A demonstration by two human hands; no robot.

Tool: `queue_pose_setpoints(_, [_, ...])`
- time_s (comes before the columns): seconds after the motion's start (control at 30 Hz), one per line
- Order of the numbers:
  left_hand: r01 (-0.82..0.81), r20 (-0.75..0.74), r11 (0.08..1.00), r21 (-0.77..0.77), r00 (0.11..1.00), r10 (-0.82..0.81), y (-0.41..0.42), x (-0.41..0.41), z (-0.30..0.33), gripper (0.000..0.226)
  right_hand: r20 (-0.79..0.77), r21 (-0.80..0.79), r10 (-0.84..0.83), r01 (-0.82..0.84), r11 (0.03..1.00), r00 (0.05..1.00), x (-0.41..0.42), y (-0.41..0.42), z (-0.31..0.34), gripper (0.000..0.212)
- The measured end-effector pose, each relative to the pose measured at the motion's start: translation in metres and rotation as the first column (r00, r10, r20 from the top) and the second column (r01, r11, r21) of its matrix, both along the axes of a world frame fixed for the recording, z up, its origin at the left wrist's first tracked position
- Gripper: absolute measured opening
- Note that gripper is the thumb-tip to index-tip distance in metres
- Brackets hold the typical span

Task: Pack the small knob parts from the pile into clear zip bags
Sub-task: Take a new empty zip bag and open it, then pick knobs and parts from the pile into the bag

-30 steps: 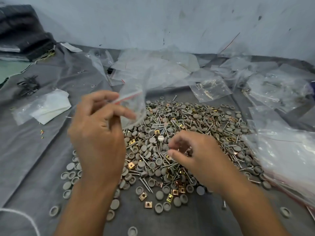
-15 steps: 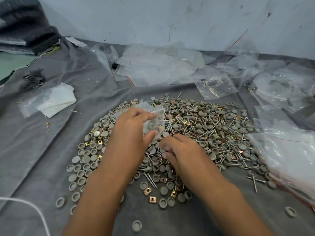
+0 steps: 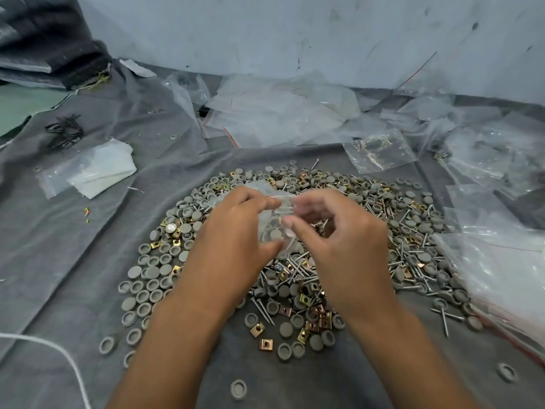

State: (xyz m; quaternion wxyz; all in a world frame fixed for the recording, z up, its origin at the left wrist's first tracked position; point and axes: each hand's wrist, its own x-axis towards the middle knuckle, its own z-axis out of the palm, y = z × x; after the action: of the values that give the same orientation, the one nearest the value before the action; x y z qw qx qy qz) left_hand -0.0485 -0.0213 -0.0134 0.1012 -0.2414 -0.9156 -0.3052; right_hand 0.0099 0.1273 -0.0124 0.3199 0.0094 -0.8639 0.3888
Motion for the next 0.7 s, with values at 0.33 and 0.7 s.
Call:
queue_pose_setpoints(0.33, [-0.101, -0.047, 0.994, 0.030, 0.994, 0.102, -0.013, -0.006, 0.005, 0.062, 0.006, 0.031, 0.013, -0.013, 0.999, 1.000, -0.004, 0.003, 0.001, 0.009])
queue_pose_setpoints(0.7, [-0.166, -0.046, 0.985, 0.051, 0.985, 0.169, -0.018, -0.009, 0.004, 0.060, 0.466, 0.444, 0.091, -0.321, 0.836, 0.880, -0.007, -0.008, -0.028, 0.026])
